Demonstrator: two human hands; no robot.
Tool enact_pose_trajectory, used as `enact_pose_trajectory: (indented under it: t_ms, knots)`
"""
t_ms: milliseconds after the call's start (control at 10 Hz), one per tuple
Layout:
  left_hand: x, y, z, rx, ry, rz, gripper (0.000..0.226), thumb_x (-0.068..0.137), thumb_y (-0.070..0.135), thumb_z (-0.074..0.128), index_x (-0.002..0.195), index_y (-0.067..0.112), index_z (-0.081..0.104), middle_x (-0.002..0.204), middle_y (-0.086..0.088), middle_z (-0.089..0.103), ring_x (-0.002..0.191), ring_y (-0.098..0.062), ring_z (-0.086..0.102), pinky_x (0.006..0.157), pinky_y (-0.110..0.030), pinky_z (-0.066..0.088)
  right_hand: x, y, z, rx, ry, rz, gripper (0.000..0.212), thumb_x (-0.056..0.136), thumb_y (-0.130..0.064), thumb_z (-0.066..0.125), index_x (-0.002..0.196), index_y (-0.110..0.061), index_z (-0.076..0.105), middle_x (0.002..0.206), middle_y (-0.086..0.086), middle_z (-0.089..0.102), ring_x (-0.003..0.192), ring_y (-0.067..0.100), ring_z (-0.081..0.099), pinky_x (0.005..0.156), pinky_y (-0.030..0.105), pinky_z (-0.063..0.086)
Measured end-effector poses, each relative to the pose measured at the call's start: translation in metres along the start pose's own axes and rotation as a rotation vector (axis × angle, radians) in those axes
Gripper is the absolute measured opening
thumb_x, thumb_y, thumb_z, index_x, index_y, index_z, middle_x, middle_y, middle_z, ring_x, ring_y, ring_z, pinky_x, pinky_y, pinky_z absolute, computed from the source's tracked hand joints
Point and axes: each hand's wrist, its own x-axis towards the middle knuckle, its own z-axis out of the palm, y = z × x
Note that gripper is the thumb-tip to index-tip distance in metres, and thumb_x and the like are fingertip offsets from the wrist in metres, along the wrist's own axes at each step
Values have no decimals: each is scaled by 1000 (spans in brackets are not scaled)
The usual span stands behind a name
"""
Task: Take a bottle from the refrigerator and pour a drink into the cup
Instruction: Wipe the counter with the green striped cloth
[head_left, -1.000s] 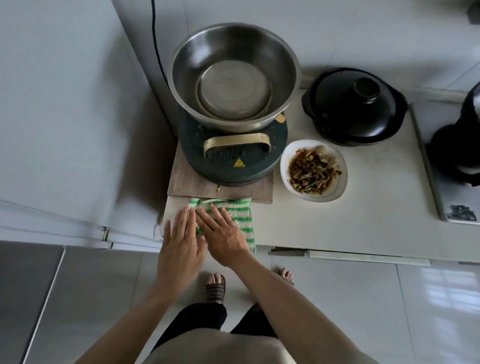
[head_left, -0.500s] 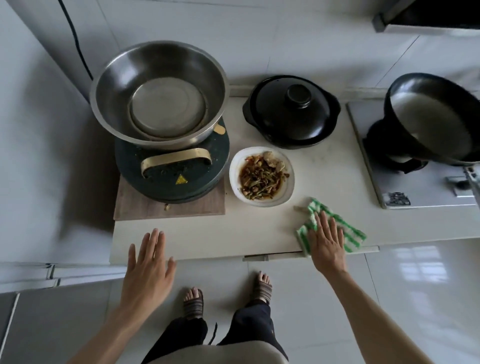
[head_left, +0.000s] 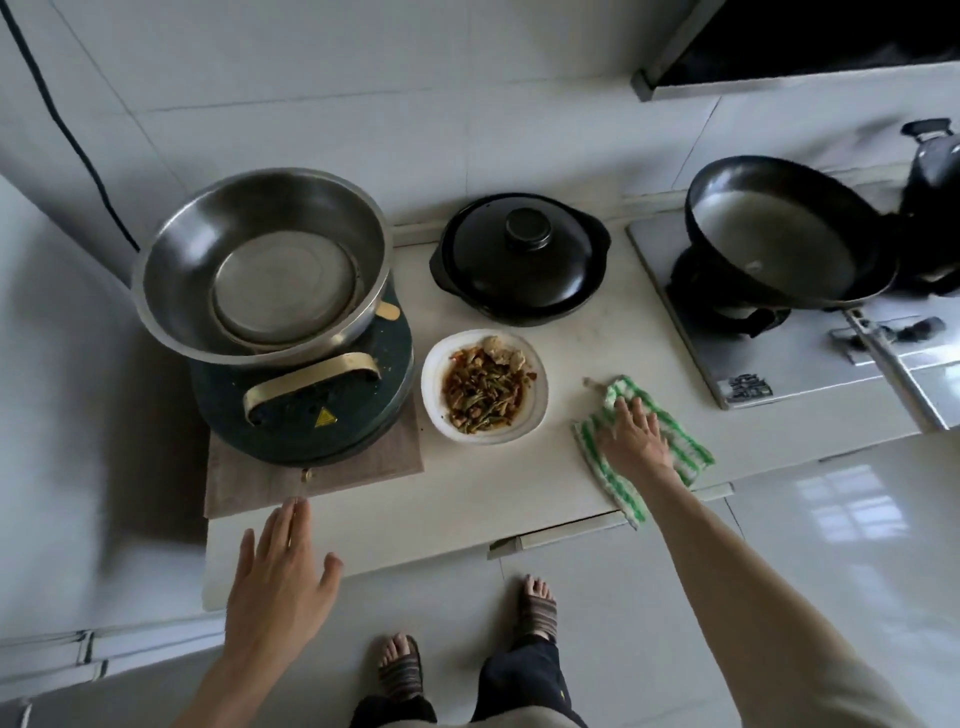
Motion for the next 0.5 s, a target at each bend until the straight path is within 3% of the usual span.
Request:
enact_pose_trajectory:
  t_ms: [100, 200, 300, 400, 500]
  knots:
    - [7, 13, -22, -1, 7, 10, 80, 91, 43, 58, 158, 13, 25, 163, -5, 34, 147, -23, 35, 123, -44, 24, -10, -1, -17, 113, 21, -25, 66, 99, -40, 46, 156, -14, 25, 166, 10, 18, 151, 30, 20, 120, 43, 23]
    - [21, 39, -62, -40, -4, 28, 69, 93, 46, 51, 155, 24, 32, 160, 7, 38, 143, -19, 41, 122, -40, 26, -26, -7, -40, 140, 59, -37, 58, 98, -39, 52, 146, -9, 40, 150, 16, 44, 133, 35, 47, 105, 39, 41]
    - [33, 73, -117, -60, 32, 173, 64, 94, 47, 52, 153, 33, 31, 157, 19, 34, 136, -11, 46, 117, -31, 31, -54, -21, -95, 312, 74, -240, 23, 95, -30, 64, 112, -17, 72, 106, 8, 73, 100, 30, 68, 82, 34, 51]
    - [43, 106, -182, -72, 198, 329, 60, 85, 37, 71, 141, 26, 55, 140, 15, 56, 104, -10, 68, 93, -33, 53, -91, -40, -177, 460, 140, -469, 13, 89, -29, 70, 77, -28, 75, 74, -5, 76, 68, 18, 72, 64, 32, 58]
    - [52, 139, -255, -122, 445, 447, 49, 85, 30, 74, 133, 22, 64, 121, 9, 68, 86, -19, 71, 80, -39, 57, -144, -46, -287, 541, 417, -680, 29, 86, -58, 68, 87, -29, 70, 73, -7, 76, 57, 10, 72, 56, 22, 57]
